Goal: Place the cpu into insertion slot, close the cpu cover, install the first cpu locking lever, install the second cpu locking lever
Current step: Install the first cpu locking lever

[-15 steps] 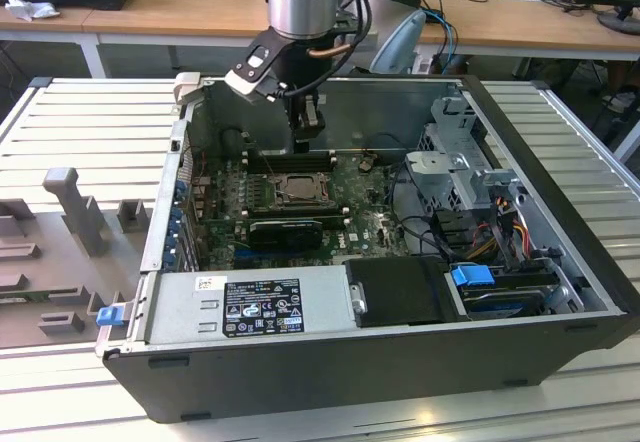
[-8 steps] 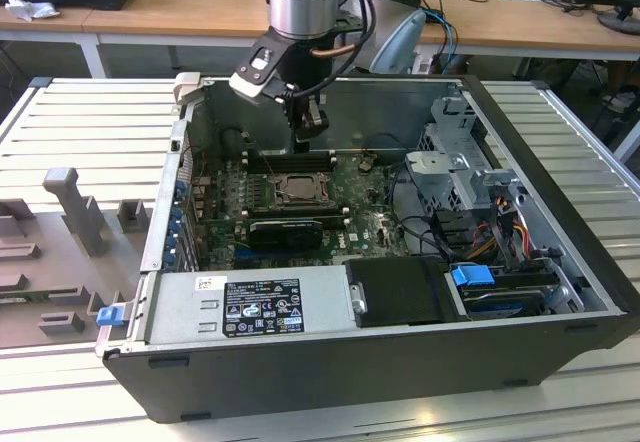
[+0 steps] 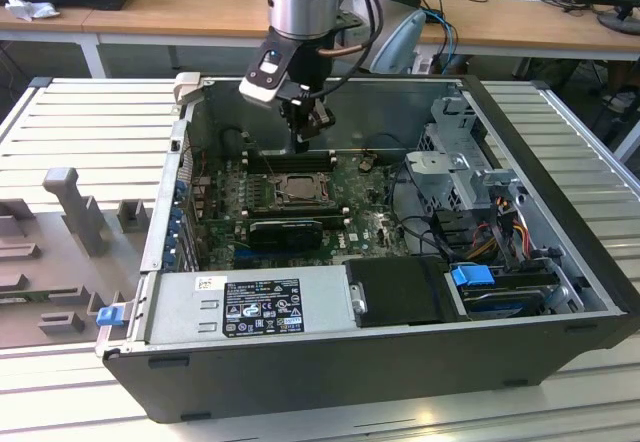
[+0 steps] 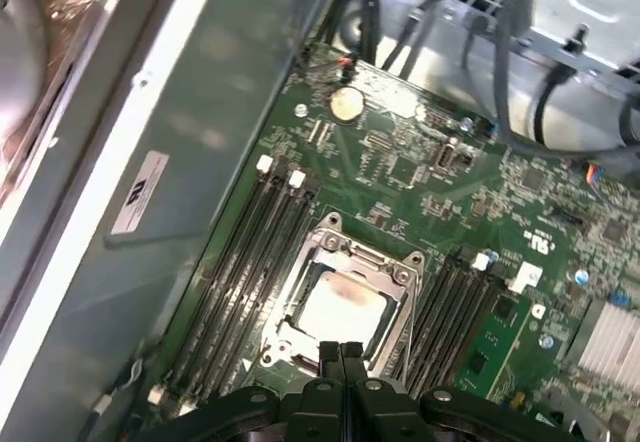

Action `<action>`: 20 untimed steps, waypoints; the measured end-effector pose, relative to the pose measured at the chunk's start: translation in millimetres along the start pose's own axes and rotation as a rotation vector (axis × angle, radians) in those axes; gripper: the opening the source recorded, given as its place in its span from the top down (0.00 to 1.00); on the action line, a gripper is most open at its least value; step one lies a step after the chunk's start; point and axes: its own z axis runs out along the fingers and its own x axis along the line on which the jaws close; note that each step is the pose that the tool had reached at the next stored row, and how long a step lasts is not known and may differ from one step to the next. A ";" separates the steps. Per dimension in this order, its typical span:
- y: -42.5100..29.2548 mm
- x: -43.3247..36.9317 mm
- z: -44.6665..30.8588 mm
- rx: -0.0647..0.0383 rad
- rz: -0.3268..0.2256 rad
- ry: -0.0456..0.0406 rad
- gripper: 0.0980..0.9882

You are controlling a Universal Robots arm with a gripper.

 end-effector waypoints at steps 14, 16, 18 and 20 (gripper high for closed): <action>0.0 0.0 0.0 0.003 -0.233 0.0072 0.99; 0.0 0.0 0.0 0.003 -0.258 0.0080 0.99; 0.0 0.0 0.0 0.003 -0.277 0.0086 0.99; 0.0 0.0 0.0 0.003 -0.299 0.0092 0.99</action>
